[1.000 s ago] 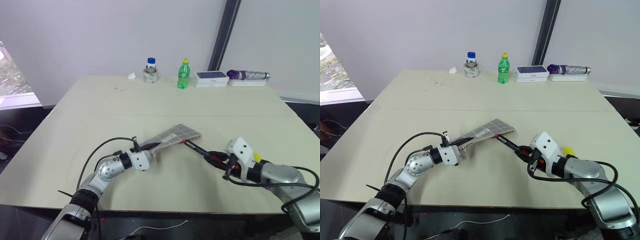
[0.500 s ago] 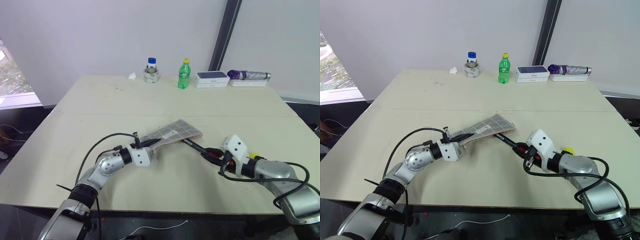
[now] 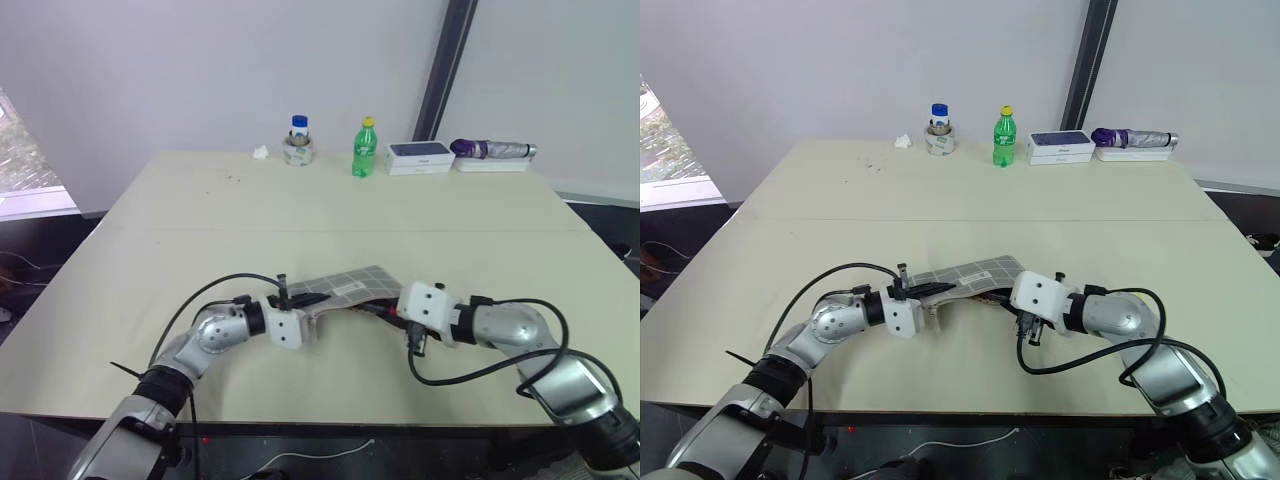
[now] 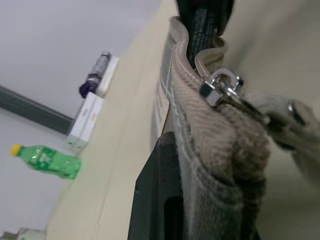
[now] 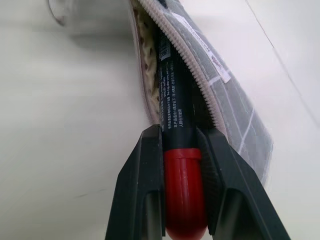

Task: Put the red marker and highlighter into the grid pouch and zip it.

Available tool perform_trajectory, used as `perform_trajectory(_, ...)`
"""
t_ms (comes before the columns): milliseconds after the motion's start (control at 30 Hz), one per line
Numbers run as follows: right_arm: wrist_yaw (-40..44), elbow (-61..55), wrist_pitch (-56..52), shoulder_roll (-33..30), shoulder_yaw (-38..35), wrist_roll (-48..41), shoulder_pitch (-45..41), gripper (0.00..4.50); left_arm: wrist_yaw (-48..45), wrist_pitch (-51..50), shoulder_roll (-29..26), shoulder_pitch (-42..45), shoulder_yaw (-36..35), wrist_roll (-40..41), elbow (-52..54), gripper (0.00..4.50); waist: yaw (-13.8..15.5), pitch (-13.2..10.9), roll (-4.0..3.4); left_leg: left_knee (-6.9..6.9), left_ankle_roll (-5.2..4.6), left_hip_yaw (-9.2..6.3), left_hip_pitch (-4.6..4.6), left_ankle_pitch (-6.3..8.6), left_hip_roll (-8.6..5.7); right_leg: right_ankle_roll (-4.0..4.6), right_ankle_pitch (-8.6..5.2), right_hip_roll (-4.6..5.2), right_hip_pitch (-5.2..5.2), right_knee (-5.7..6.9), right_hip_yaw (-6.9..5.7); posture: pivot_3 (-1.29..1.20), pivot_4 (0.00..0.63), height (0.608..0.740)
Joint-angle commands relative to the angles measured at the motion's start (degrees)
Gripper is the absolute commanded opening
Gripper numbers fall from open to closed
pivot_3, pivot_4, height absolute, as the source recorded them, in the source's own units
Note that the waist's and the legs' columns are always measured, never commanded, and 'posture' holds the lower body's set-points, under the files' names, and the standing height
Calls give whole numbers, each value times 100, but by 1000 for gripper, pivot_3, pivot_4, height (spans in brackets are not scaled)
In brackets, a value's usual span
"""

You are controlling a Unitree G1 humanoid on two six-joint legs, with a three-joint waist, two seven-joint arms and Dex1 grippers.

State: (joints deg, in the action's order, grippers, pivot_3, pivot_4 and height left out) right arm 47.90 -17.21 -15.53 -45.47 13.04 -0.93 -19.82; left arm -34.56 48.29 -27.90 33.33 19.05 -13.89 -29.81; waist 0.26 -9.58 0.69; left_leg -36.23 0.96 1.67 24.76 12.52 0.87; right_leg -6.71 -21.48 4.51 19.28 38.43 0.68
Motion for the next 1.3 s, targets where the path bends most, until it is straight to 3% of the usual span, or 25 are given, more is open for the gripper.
perform_trajectory(33,194,-56,642,183,172,69,-203,359,-531,83,17,2,-34,956,366,0,12,0,0,0,2,0,0,-1,0,0,0,1,-1,-1,0,0,150,740)
perform_trajectory(300,383,174,1392,349,272,361,-287,359,-1442,-180,148,-41,-209,2219,619,0,28,0,0,-7,3,0,0,-2,-1,0,0,3,-6,0,-1,0,150,740)
perform_trajectory(500,390,532,1748,323,244,643,-269,359,-1896,102,112,-36,-294,2333,441,0,12,0,0,-6,4,0,0,-3,0,0,0,1,-5,0,-1,0,150,740)
perform_trajectory(667,496,497,1524,253,24,516,-134,2649,-1891,210,135,-72,-351,2098,266,0,35,0,0,-9,4,0,0,-3,-1,0,0,2,-8,0,-1,0,150,740)
perform_trajectory(767,574,218,1176,152,-182,295,-43,4326,-1778,230,188,-61,-414,1950,164,0,35,0,0,-10,3,0,0,-2,-1,0,0,2,-8,2,-1,0,150,740)
perform_trajectory(800,726,21,931,76,-269,52,48,4483,-1750,190,221,-65,-442,1962,146,0,41,0,0,-10,3,-1,0,-2,-1,0,0,2,-7,2,-1,0,150,740)
perform_trajectory(933,827,-669,26,69,-738,-829,187,4483,-1680,181,271,-68,-493,1925,89,0,36,0,1,-12,-1,-4,0,1,-1,0,0,4,-14,-1,-3,0,150,740)
perform_trajectory(1133,599,-841,-37,46,-756,-676,276,4483,-1674,54,354,-98,-592,2015,157,0,22,0,0,-11,-4,-6,-2,2,1,0,0,1,-13,2,-4,0,150,740)
perform_trajectory(1300,485,-1148,-558,70,-1221,-1235,405,4483,-1634,83,326,-109,-615,1914,97,0,37,0,0,-12,-4,-5,-2,2,0,0,0,2,-15,1,-4,0,150,740)
